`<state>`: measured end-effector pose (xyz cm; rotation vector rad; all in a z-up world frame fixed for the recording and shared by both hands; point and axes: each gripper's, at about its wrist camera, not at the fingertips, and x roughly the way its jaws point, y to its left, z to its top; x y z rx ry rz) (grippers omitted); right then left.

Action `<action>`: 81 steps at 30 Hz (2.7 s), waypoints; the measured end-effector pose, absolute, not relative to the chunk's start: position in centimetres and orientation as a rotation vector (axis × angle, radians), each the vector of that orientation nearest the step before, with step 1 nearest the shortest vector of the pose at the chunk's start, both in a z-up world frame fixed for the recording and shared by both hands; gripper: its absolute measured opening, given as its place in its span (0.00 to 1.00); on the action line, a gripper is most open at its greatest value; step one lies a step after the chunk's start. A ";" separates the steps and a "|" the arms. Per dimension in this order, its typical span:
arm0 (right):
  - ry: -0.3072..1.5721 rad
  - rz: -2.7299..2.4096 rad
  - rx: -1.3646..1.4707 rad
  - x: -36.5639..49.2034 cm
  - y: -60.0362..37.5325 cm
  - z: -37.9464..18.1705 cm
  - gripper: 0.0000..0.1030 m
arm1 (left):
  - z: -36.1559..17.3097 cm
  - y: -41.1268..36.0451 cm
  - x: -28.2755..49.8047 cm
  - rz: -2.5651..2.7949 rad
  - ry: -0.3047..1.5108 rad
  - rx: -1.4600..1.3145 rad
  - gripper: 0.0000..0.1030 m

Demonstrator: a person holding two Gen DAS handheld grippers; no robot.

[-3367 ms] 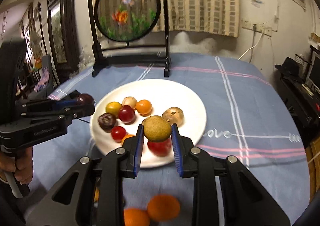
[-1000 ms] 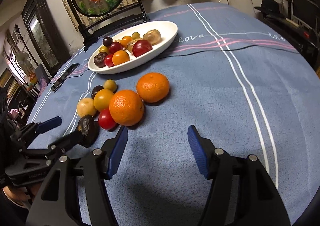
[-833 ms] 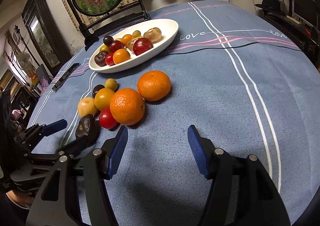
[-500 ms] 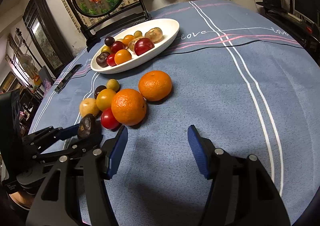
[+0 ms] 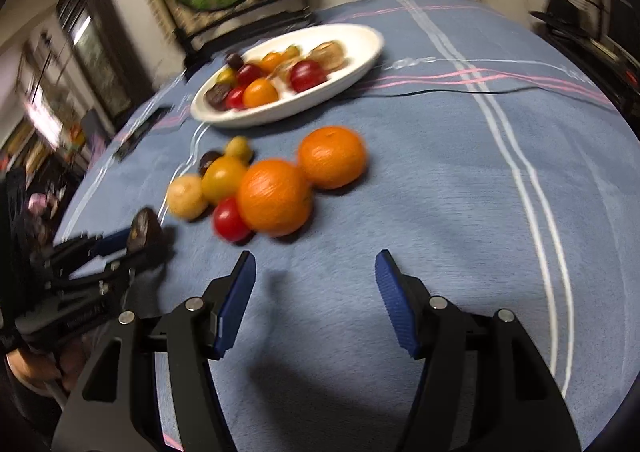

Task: Organize fruits
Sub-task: 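Grasp the dark wrinkled fruit with the left tool while the right tool grasps an orange, then carry both fruits over the white plate and open both tools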

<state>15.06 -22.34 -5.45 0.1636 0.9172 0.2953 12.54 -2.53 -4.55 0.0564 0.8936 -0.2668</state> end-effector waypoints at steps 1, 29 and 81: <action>0.915 0.304 0.146 15.1 -22.0 -5.4 0.61 | -4.6 -2.1 12.5 -0.291 0.898 0.026 0.44; 0.949 0.286 -0.012 19.6 -18.3 -5.2 0.39 | -4.9 -2.1 12.8 -0.361 0.916 -0.017 0.44; 0.708 0.320 0.018 27.8 -20.1 3.7 0.39 | 3.8 -4.9 26.8 -0.313 0.792 0.068 0.45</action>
